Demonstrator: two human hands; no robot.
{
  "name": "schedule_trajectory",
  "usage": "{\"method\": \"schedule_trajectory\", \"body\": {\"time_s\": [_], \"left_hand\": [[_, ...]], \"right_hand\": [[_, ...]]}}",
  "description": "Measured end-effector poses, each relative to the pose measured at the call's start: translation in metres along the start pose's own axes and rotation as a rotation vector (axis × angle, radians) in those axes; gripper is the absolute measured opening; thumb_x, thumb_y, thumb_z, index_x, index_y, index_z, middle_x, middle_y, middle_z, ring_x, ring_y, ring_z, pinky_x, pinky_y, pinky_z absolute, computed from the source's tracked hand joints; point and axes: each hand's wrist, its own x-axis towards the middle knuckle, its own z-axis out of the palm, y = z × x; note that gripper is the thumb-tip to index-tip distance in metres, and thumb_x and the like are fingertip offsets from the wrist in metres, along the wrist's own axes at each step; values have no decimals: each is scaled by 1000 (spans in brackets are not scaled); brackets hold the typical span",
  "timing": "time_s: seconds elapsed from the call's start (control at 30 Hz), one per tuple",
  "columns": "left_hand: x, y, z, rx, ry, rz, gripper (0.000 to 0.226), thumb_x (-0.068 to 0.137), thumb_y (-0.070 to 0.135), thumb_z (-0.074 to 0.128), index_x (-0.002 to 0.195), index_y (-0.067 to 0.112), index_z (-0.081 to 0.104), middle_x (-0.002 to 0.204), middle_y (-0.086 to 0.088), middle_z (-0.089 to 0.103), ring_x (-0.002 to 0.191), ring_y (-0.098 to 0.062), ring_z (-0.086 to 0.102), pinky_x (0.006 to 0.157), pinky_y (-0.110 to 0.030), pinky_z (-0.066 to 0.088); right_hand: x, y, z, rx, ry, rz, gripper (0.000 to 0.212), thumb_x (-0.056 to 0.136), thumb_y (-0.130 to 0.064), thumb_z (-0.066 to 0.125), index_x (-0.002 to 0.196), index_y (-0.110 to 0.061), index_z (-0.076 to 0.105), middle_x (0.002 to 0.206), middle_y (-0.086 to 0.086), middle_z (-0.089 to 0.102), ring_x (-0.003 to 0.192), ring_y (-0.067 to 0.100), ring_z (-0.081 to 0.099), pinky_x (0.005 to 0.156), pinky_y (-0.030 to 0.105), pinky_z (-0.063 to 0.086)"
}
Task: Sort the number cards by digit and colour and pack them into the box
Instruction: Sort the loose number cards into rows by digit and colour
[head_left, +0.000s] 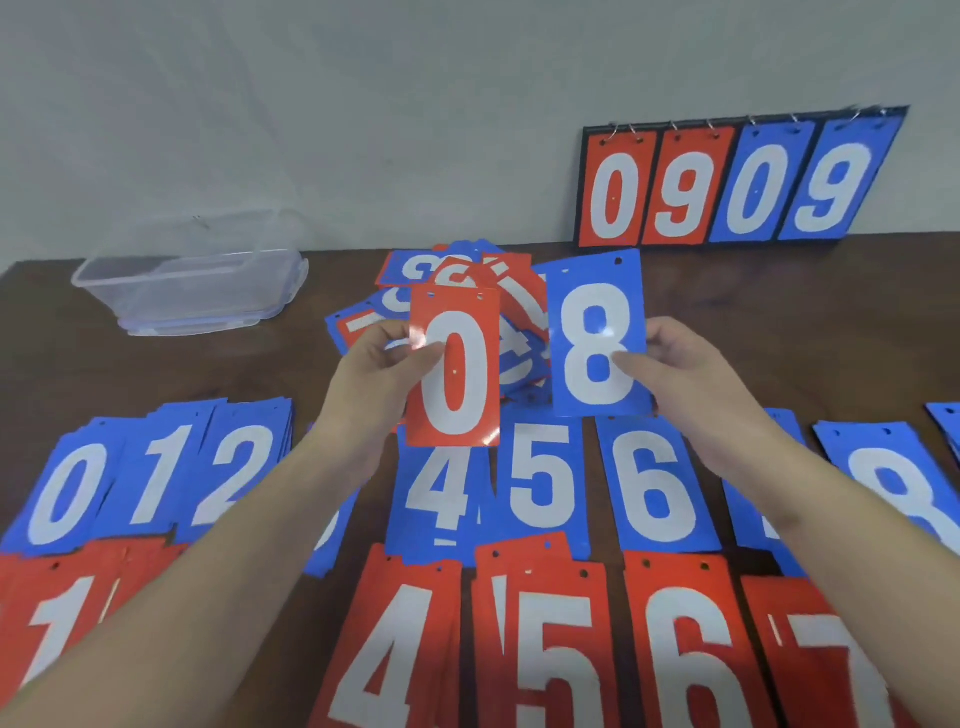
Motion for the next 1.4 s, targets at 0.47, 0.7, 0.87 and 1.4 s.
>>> {"method": "schedule_trajectory", "body": {"time_s": [0.47,0.7,0.87,1.4], "left_hand": [[-118,-22,-34,53,246,-32,21,101,7,56,119,19,57,92,4,78,83,-18,75,76,-39,61],[-175,-39,-97,123,504,-116,17,100,22,60,112,34,58,100,6,71,88,-20,73,77,-41,62],[-191,-48,-161,313,638,-158,24,101,36,59,120,40,45,107,13,63,90,-17,71,69,-35,62],[-144,-89,-388,660,576,-127,30,94,28,65,118,28,46,103,6,60,97,-24,63,87,-43,56]], "right_hand": [[-64,21,41,74,-346,28,36,95,-3,66,108,-32,49,99,-6,76,83,14,76,60,38,60],[-95,11,94,3,-530,64,21,101,-17,59,118,-28,58,110,-7,74,98,15,73,76,47,63],[-108,-1,132,-22,-539,77,14,102,-25,59,112,-15,60,105,-5,76,93,15,75,78,48,63],[-123,-26,301,-12,-460,115,56,93,-7,70,134,-31,40,118,-1,73,99,18,74,76,46,63]]}}
